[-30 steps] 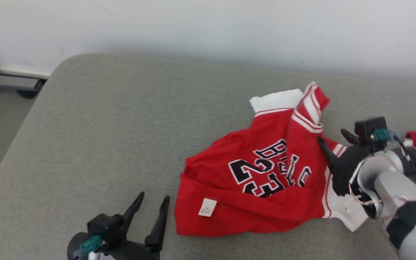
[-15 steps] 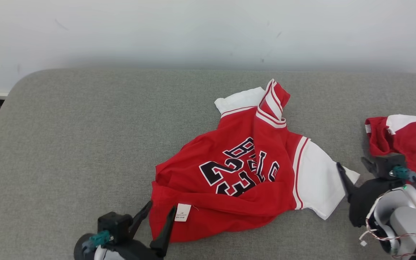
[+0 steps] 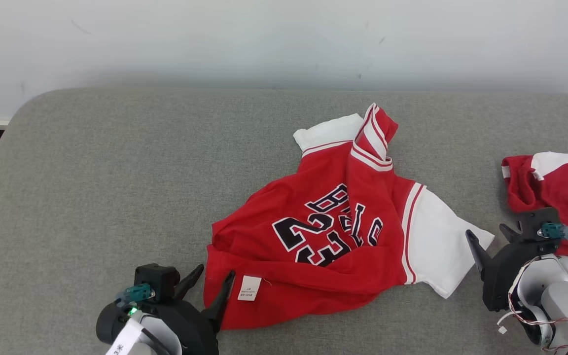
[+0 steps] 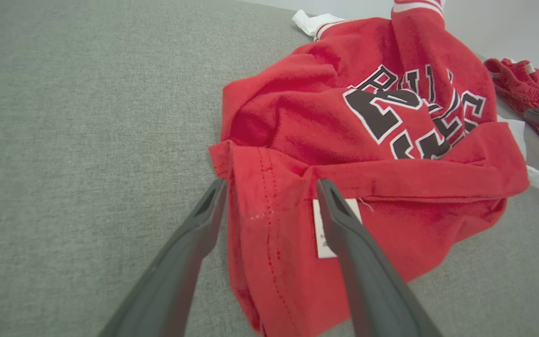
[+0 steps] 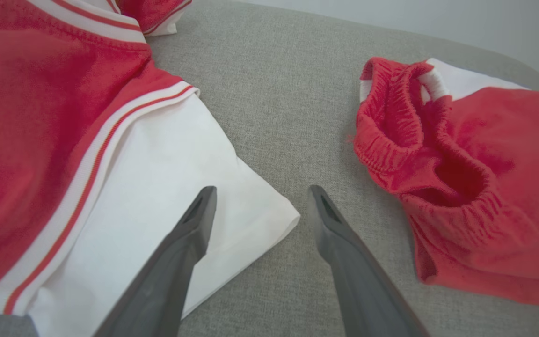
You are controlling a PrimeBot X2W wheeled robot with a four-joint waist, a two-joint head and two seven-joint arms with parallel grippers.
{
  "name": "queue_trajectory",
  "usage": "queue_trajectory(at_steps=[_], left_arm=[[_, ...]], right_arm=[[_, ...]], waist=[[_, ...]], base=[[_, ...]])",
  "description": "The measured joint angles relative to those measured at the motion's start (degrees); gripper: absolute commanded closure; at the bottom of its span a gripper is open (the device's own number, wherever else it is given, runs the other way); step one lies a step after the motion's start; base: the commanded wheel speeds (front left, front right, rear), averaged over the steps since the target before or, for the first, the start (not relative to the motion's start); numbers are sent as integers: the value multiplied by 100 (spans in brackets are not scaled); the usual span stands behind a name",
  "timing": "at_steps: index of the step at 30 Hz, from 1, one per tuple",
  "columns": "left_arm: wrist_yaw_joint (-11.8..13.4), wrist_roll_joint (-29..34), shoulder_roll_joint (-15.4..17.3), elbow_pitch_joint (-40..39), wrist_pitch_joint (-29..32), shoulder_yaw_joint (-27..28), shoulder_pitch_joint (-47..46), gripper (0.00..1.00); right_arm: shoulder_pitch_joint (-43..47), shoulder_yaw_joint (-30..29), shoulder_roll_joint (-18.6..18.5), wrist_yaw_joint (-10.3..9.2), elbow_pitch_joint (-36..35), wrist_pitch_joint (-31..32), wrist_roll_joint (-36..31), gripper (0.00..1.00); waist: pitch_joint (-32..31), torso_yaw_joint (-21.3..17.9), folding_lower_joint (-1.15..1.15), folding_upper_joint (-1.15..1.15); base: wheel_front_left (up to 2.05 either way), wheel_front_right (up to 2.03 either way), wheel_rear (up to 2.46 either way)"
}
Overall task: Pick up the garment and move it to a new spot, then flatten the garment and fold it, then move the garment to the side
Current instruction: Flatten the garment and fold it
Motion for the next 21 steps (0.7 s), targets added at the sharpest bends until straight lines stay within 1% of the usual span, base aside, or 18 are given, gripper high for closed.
queue_trajectory(at_steps=[9,11,21], left_arm=[[-12,-46,-18,310,485,-63,-193,0],[-43,-87,-29,316,508,-44,-221,0],[-43,-97,-29,334,783,-127,-249,0]], right_arm=[[-36,111,-31,-4,21,454,4,0],[-97,136,-44,-14,56,557,4,0],[-118,231,-85,-64,177,899,-13,0]], waist=[[49,39,0,0],[57,45,0,0],[75,90,0,0]], base=[[0,0,0],[0,0,0],[0,0,0]])
